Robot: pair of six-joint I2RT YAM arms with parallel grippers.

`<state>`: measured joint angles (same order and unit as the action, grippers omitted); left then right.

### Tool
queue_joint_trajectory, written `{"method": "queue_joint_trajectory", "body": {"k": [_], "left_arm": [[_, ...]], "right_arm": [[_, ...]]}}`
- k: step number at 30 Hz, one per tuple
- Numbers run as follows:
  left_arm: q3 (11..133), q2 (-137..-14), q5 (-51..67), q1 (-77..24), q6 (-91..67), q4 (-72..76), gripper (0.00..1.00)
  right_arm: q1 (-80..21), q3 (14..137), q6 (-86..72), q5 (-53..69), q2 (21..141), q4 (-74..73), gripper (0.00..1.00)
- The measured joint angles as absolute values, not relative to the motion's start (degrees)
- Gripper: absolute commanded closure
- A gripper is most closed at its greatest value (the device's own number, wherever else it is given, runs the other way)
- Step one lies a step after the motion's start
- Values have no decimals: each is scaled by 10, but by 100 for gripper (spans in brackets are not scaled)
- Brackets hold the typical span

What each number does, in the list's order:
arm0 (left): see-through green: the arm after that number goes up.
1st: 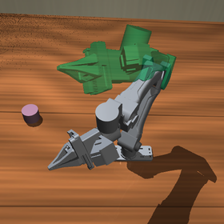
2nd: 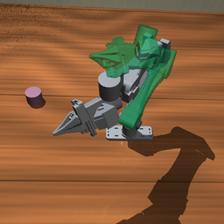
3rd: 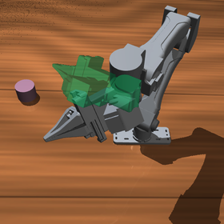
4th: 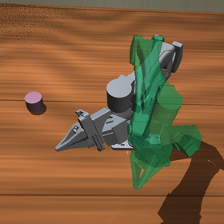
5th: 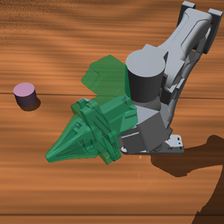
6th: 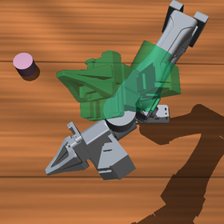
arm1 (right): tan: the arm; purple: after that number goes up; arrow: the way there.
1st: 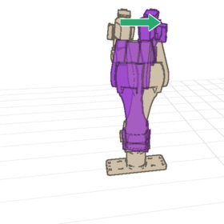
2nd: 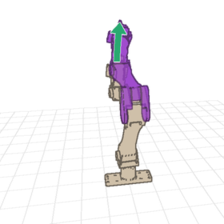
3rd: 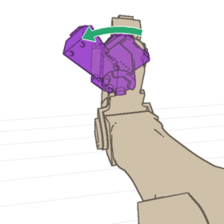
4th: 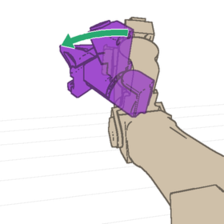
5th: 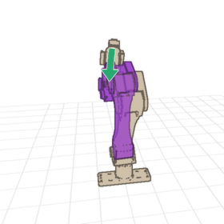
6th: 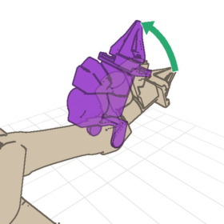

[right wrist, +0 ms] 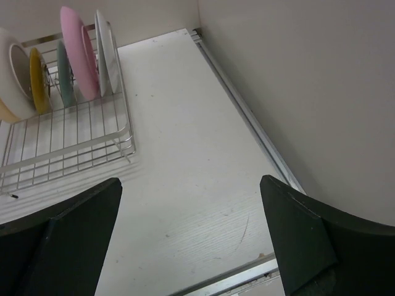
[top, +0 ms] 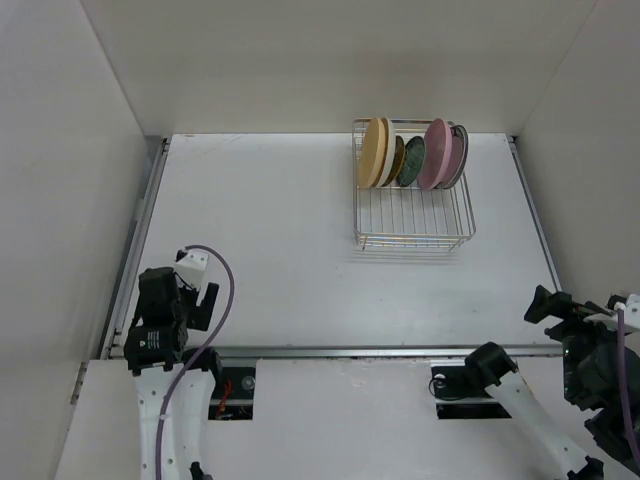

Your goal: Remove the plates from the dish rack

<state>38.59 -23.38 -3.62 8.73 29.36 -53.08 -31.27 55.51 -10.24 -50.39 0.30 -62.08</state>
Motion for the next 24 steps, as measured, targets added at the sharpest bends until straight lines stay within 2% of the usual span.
{"method": "queue_joint_trajectory", "body": {"k": [5, 10, 15, 22, 24], "left_arm": [[389, -265, -38, 87, 288, -521, 0], [444, -325, -22, 87, 285, -513, 0], [576, -417, 38, 87, 289, -504, 0], [701, -553, 133, 87, 298, -541, 0], [704, -583, 153, 87, 299, -538, 0]], "right_arm": [[-313, 565, -99, -503, 3, -618, 0], [-312, 654, -49, -510, 44, -573, 0], [-316, 749, 14, -528, 282, -476, 0], [-330, 809, 34, -479, 609, -385, 0], [-328, 854, 32, -457, 672, -371, 8]]}}
